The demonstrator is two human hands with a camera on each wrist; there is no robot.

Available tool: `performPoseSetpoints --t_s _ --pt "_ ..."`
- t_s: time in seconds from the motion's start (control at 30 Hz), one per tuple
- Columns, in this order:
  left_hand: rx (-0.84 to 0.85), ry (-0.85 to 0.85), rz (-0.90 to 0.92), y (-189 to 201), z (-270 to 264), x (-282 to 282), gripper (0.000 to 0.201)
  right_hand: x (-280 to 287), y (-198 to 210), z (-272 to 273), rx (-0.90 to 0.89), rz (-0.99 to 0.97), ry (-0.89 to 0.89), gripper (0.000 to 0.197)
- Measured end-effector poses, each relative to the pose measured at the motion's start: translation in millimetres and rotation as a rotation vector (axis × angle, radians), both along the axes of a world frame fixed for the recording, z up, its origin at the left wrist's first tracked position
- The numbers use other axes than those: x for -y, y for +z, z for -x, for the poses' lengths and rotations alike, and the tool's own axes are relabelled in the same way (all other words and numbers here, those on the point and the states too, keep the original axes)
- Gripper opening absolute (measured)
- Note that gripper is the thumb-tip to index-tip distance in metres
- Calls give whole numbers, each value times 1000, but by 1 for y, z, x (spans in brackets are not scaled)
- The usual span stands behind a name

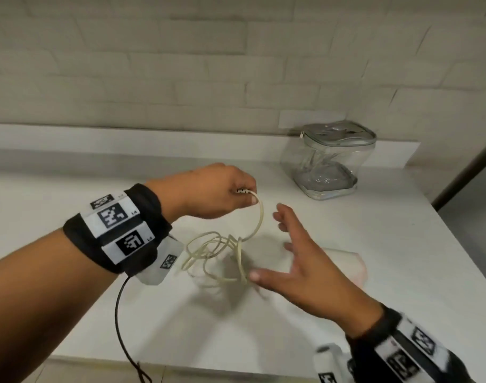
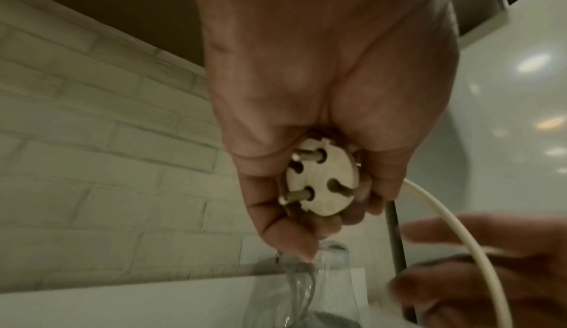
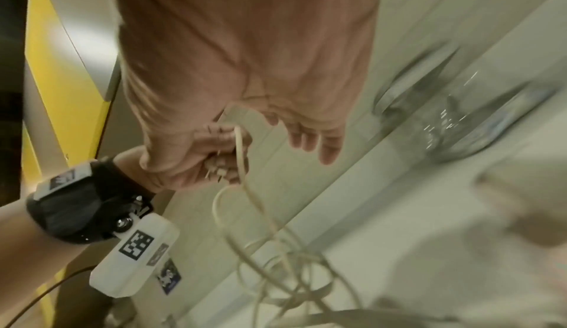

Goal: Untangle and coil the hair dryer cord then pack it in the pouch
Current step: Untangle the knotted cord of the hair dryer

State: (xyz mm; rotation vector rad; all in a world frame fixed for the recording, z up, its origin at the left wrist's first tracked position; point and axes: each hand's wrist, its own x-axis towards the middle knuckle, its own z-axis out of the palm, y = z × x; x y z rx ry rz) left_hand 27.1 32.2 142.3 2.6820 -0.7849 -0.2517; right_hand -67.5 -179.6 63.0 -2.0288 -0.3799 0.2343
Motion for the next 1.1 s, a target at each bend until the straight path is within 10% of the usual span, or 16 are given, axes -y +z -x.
performPoseSetpoints --t_s 0.13,0.63,1.1 --pt "-79 34 198 35 1 -8 17 -55 12 -38 -4 -131 31 21" --pt "-205 351 877 100 3 -89 10 -54 66 -118 34 -277 83 7" --pt "-438 284 556 39 13 -57 18 -56 86 -128 -148 -390 54 21"
